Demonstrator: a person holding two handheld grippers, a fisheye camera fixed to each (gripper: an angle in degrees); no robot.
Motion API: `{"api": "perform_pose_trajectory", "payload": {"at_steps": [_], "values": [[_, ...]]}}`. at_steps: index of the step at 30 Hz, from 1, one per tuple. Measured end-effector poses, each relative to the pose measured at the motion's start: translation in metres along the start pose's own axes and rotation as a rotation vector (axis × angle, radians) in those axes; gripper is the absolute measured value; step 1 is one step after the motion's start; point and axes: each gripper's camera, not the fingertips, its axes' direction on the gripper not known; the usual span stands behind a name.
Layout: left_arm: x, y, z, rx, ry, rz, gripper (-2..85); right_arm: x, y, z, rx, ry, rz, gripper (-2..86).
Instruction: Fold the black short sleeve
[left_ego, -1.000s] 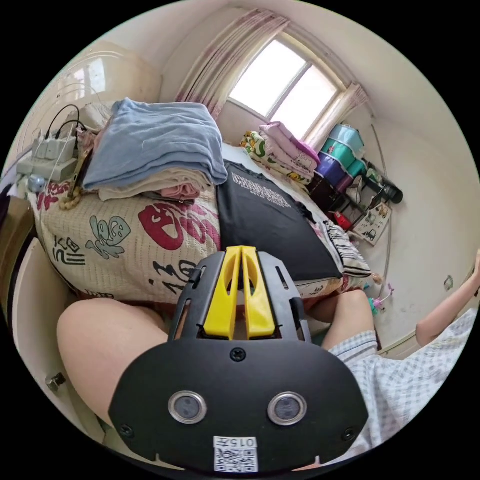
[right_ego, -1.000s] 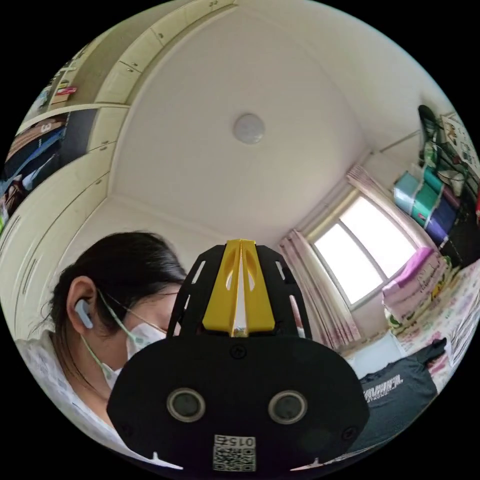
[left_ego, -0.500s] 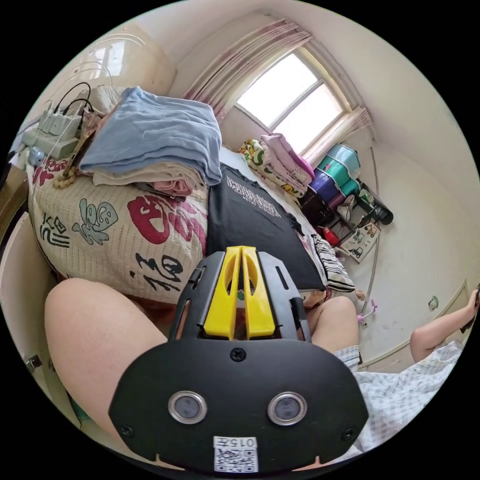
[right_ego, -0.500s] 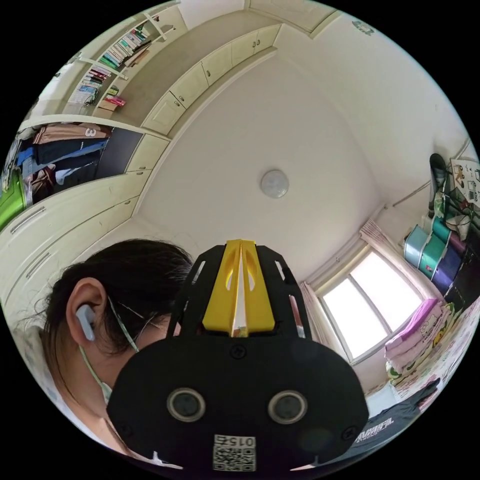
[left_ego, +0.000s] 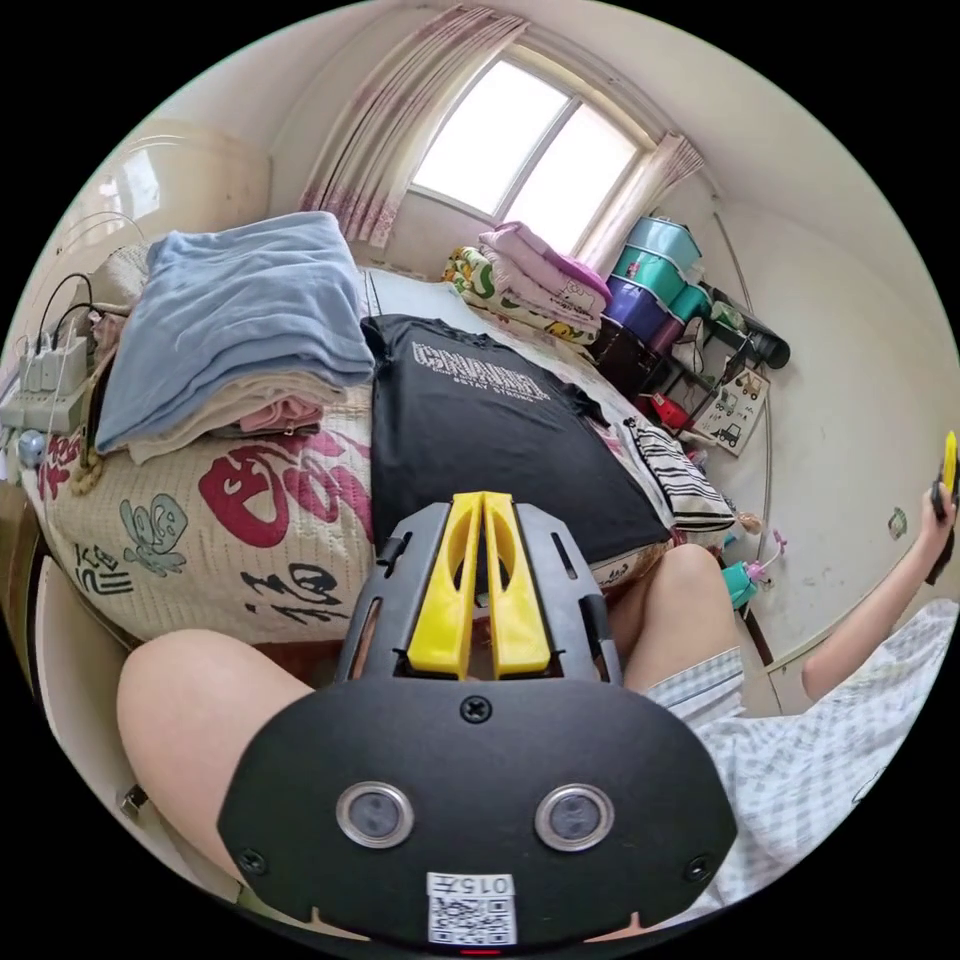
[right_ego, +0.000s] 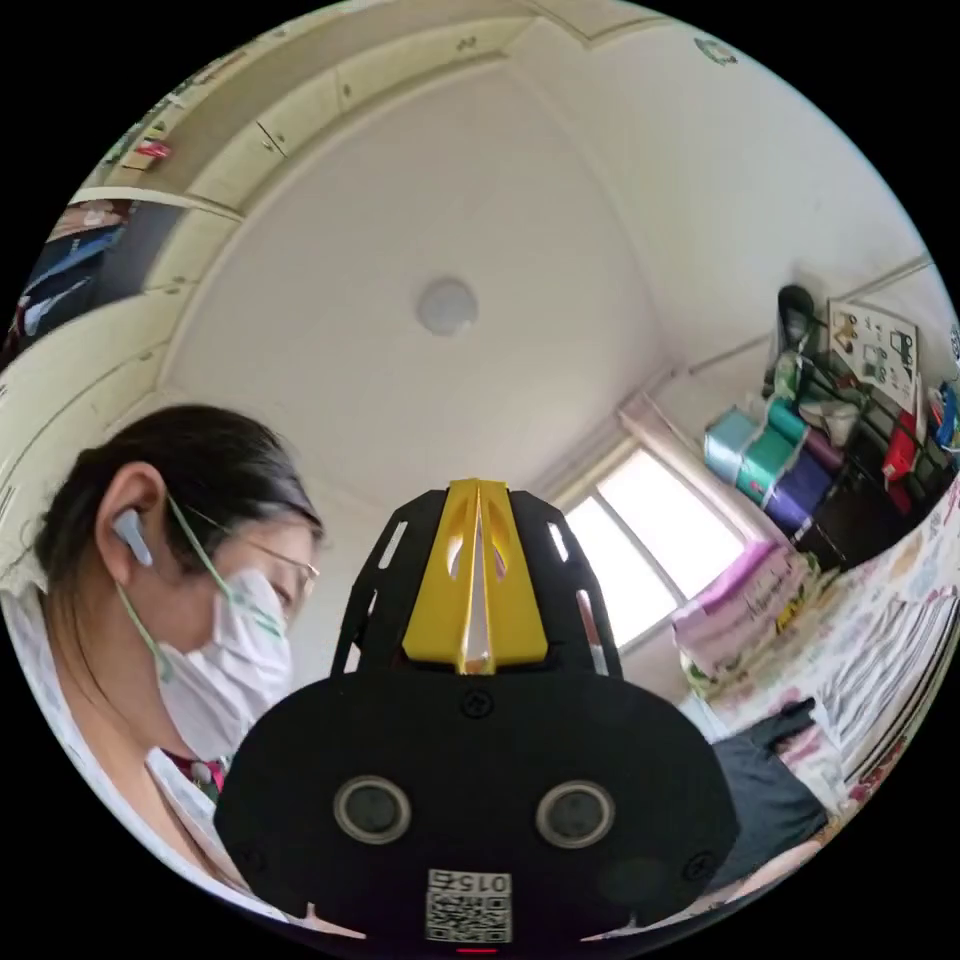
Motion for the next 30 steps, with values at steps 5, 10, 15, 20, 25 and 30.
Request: {"api": "perform_pose_trajectory", "payload": {"at_steps": [5,10,15,20,25,30], "values": [[-0.006,-0.021,0.055,-0.029,0.044,0.008,-0.8,0.088,0.101,0.141,-0.417,0.19,-0.015,-0.9],[-0.018,-0.077,0.122,-0.032,0.055,0.082,-0.8,0.179,0.189,0.271,-0.615,0.351,0.06,-0.2],[-0.001,-0.198,0.249,-0.006,0.168,0.323,-0.8,0.293,0.28,0.459,-0.825,0.644,-0.089,4.6],[0.044,-0.318,0.406,-0.164,0.276,0.436,-0.1,0.427,0.317,0.567,-0.97,0.792,0.15,5.6],[0.117,-0.379,0.539,-0.32,0.466,0.405,2.5,0.485,0.313,0.633,-1.084,1.037,0.235,6.5],[0.186,-0.411,0.686,-0.607,0.501,0.223,6.1,0.527,0.283,0.749,-1.246,1.103,0.218,6.6]]}}
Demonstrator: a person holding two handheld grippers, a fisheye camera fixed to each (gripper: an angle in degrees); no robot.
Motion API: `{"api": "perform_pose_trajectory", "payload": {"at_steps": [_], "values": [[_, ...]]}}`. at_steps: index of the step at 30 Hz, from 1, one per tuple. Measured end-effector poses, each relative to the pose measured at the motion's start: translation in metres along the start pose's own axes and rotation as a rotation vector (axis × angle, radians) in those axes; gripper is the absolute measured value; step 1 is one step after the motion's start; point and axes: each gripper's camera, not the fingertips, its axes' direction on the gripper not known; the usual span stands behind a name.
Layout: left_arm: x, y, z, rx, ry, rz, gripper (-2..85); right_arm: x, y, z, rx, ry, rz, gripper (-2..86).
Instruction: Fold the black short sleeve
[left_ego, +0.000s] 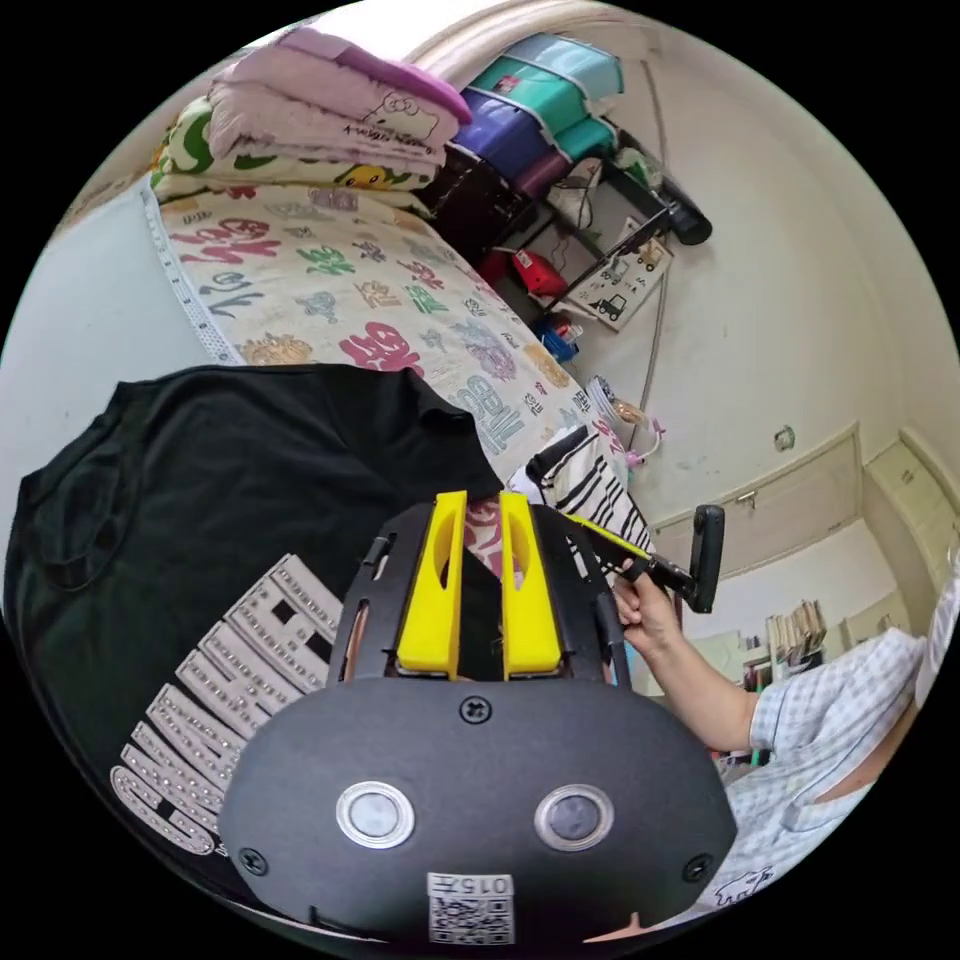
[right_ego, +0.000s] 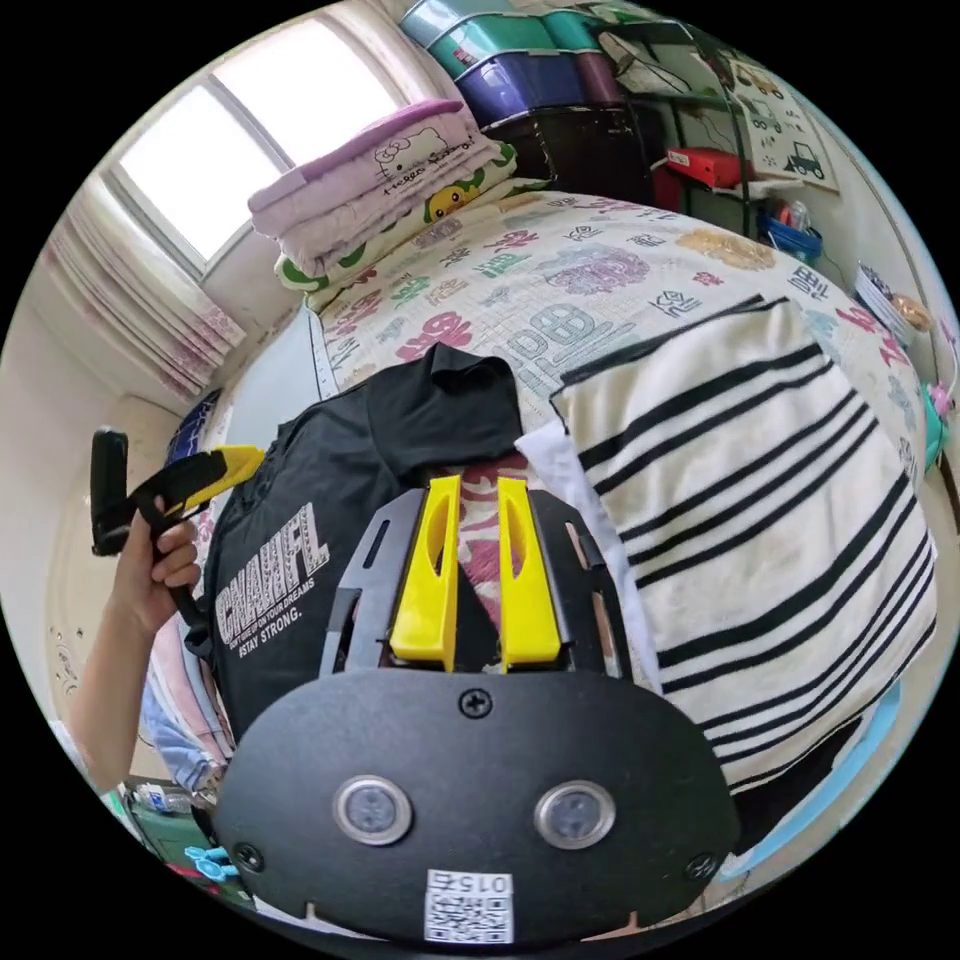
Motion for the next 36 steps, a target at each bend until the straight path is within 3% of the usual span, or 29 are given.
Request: {"api": "perform_pose_trajectory", "payload": {"at_steps": [7,12,16,20,23,27,33,36], "values": [[-0.032,-0.11,0.108,-0.102,-0.099,-0.221,8.1,-0.061,-0.147,0.017,-0.218,0.054,-0.096,7.9],[-0.073,-0.173,0.19,-0.111,-0.159,-0.369,11.5,-0.083,-0.215,0.049,-0.485,0.14,-0.111,10.9],[-0.099,-0.189,0.246,-0.193,-0.223,-0.463,13.2,-0.1,-0.23,0.017,-0.473,0.121,-0.137,10.4],[-0.111,-0.195,0.265,-0.22,-0.307,-0.486,5.4,-0.124,-0.241,-0.025,-0.475,0.103,-0.218,6.7],[-0.119,-0.189,0.251,-0.181,-0.168,-0.468,1.7,-0.132,-0.251,-0.063,-0.469,0.045,-0.197,2.1],[-0.119,-0.161,0.178,-0.046,-0.132,-0.429,0.7,-0.148,-0.269,-0.15,-0.366,-0.049,-0.218,0.8],[-0.123,-0.068,0.068,-0.075,-0.262,-0.384,0.4,-0.227,-0.249,-0.257,-0.378,-0.288,-0.418,1.1],[-0.142,-0.012,0.046,-0.116,-0.292,-0.43,0.7,-0.265,-0.219,-0.266,-0.435,-0.28,-0.483,3.9]]}}
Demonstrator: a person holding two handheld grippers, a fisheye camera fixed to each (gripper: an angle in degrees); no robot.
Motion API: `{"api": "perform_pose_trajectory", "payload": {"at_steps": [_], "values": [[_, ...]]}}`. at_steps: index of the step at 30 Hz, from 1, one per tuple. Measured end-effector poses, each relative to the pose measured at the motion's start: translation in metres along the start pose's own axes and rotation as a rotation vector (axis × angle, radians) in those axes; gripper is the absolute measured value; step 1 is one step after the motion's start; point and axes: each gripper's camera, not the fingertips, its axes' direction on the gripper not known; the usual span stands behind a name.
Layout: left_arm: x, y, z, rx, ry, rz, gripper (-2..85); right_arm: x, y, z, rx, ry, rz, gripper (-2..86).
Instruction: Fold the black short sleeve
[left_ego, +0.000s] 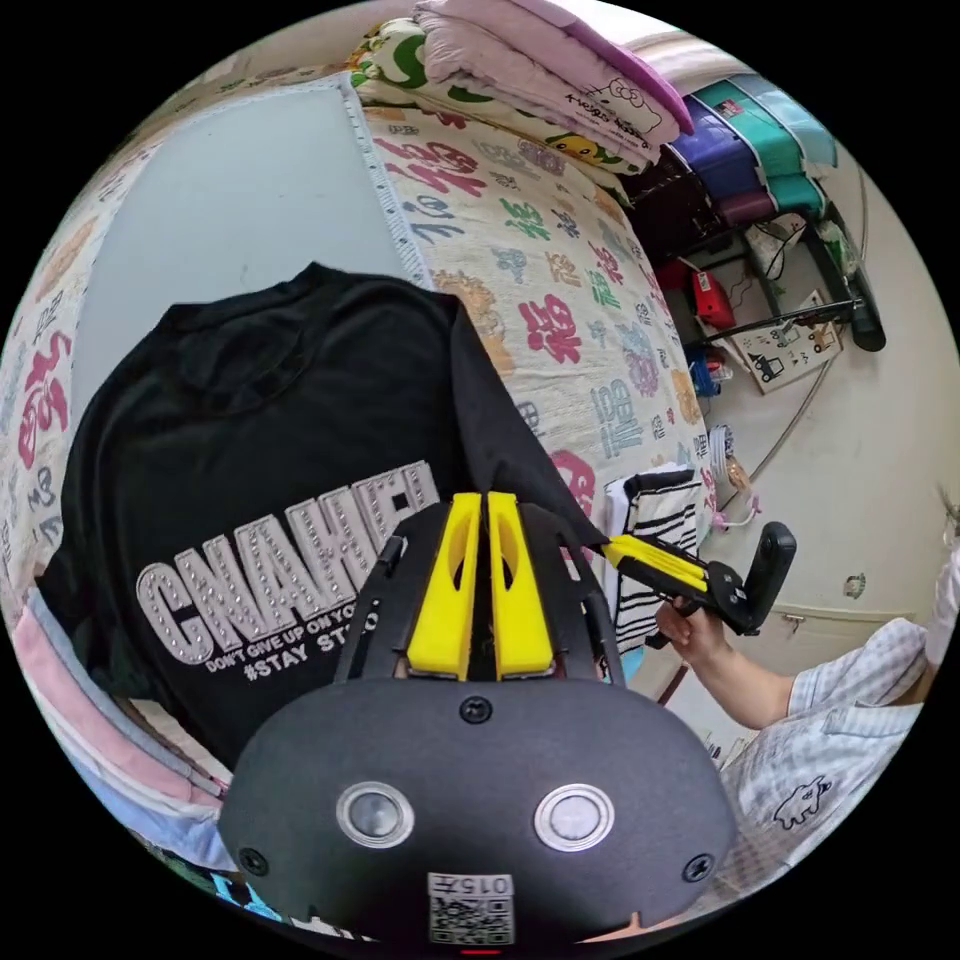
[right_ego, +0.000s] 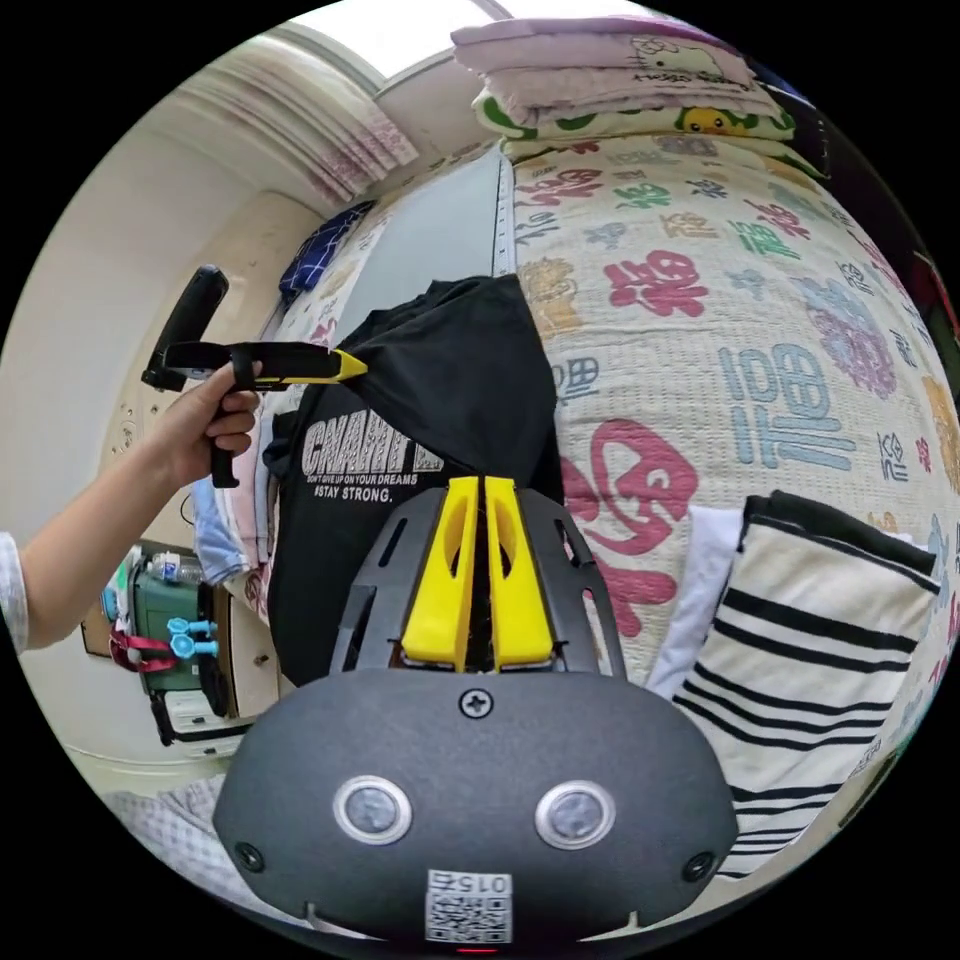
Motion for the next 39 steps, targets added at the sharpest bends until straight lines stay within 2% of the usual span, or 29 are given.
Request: {"api": "perform_pose_trajectory", "payload": {"at_steps": [3,7,12,17,20,23,28,30,33,37,39], "values": [[-0.042,0.027,0.007,-0.05,-0.105,-0.069,1.8,-0.015,0.004,0.005,-0.064,-0.087,0.026,6.9],[-0.073,0.032,-0.002,-0.007,-0.066,-0.12,4.8,0.013,0.0,-0.017,-0.035,-0.16,0.193,9.2],[-0.079,-0.028,0.009,0.093,0.053,-0.086,5.8,0.07,-0.038,-0.025,-0.007,-0.254,0.461,9.9],[-0.067,-0.091,0.048,0.087,0.08,-0.087,5.1,0.079,-0.067,-0.015,-0.003,-0.212,0.553,9.4],[-0.059,-0.118,0.074,0.031,0.108,-0.086,5.3,0.079,-0.088,-0.013,0.027,-0.29,0.574,9.0],[-0.063,-0.129,0.086,0.009,0.066,-0.13,5.1,0.087,-0.104,-0.008,-0.015,-0.189,0.644,4.5],[-0.056,-0.098,0.067,0.098,0.113,-0.15,6.7,0.114,-0.108,-0.01,-0.01,-0.225,0.676,0.4],[-0.02,-0.062,0.064,0.055,0.06,-0.03,7.1,0.126,-0.111,-0.014,-0.008,-0.126,0.679,-0.2],[0.026,-0.006,0.074,-0.021,0.018,0.079,7.3,0.143,-0.114,-0.009,-0.014,-0.181,0.677,-0.3],[0.054,0.038,0.098,-0.116,0.007,0.07,7.2,0.134,-0.124,0.006,-0.038,-0.215,0.59,0.0],[0.06,0.049,0.111,-0.163,-0.032,0.04,6.5,0.12,-0.131,0.032,-0.111,-0.19,0.509,0.0]]}}
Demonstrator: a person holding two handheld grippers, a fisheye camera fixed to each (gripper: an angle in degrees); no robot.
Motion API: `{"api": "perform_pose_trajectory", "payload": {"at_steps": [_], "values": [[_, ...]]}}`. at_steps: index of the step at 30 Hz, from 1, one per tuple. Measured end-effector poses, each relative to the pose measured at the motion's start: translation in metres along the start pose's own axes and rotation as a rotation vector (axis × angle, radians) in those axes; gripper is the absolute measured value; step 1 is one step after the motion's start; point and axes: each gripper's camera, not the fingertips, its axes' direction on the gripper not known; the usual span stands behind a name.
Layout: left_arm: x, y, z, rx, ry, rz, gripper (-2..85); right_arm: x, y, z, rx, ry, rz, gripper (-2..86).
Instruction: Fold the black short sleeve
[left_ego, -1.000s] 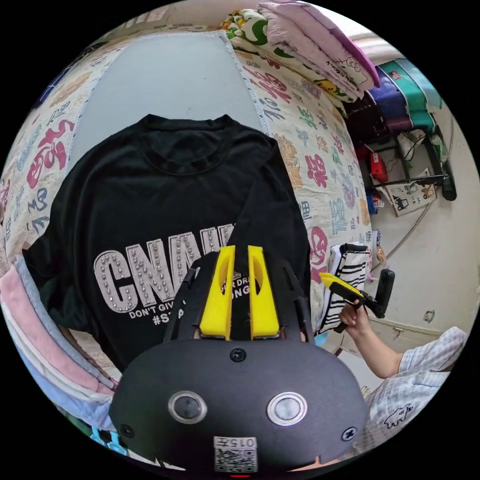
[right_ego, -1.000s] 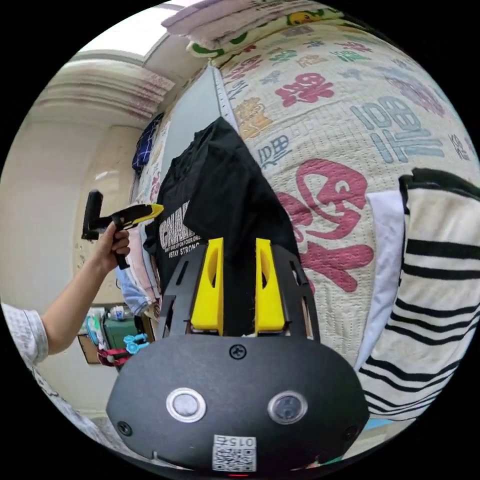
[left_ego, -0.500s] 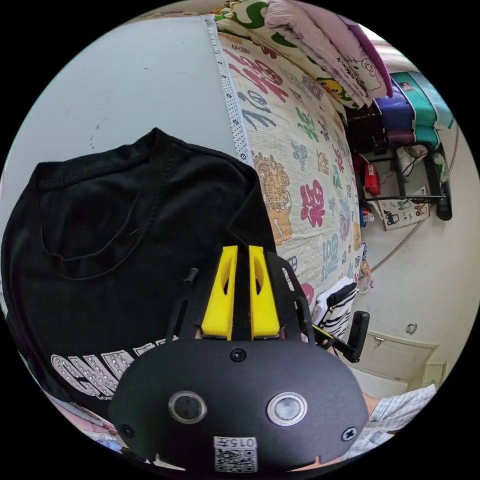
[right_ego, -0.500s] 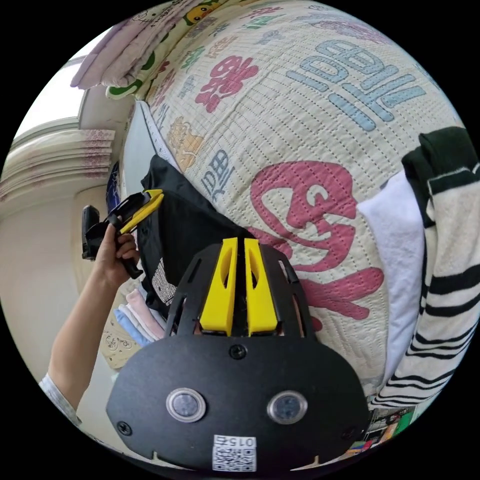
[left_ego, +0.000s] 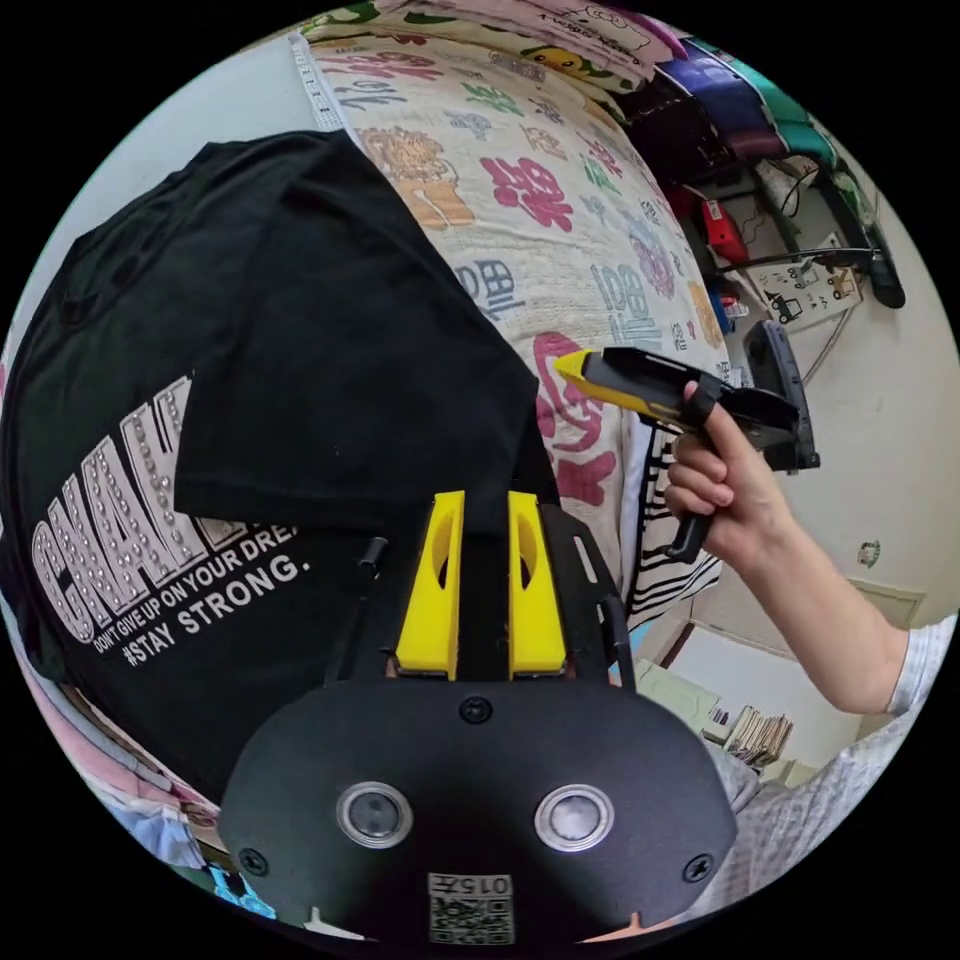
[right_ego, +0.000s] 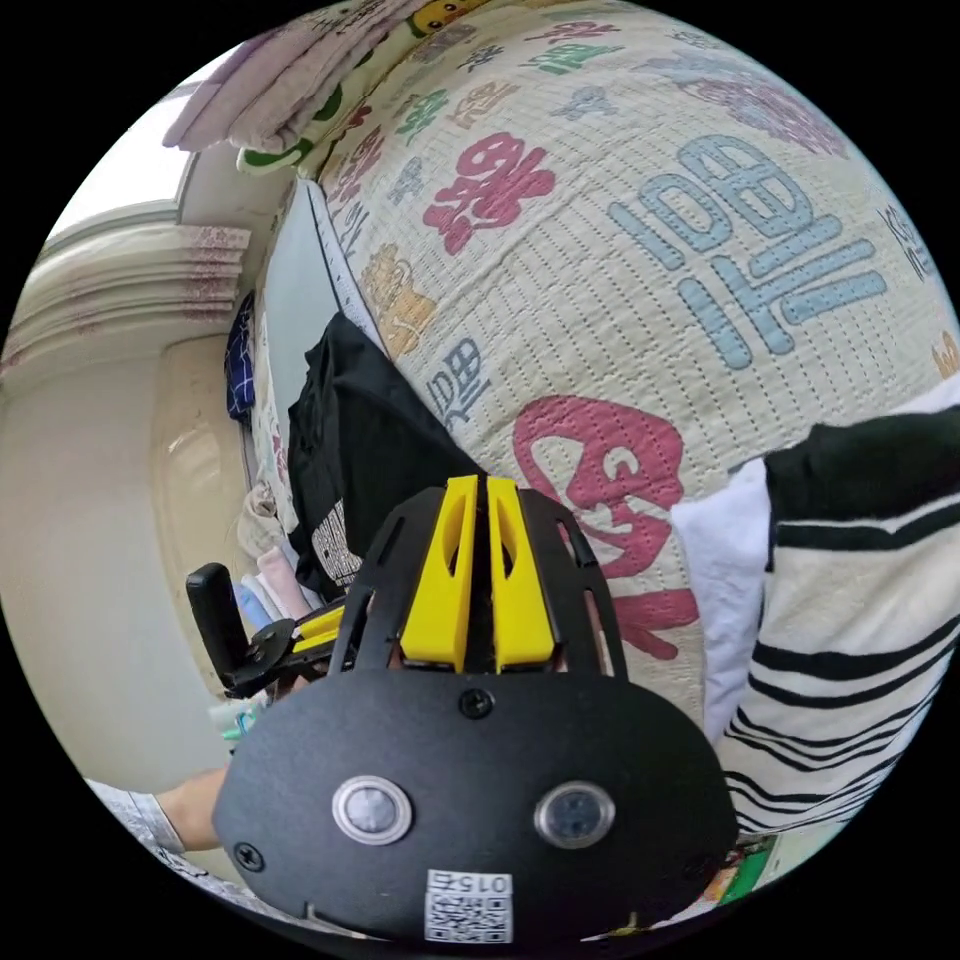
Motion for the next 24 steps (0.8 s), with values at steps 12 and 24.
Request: {"api": "perform_pose_trajectory", "payload": {"at_steps": [12,24], "values": [[-0.026,0.047,-0.072,0.12,-0.072,-0.137,0.7,-0.004,0.077,0.126,-0.044,0.274,-0.322,4.6],[-0.071,0.074,-0.111,0.218,-0.243,-0.28,2.8,0.08,0.098,0.278,-0.145,0.4,-0.469,3.7]]}}
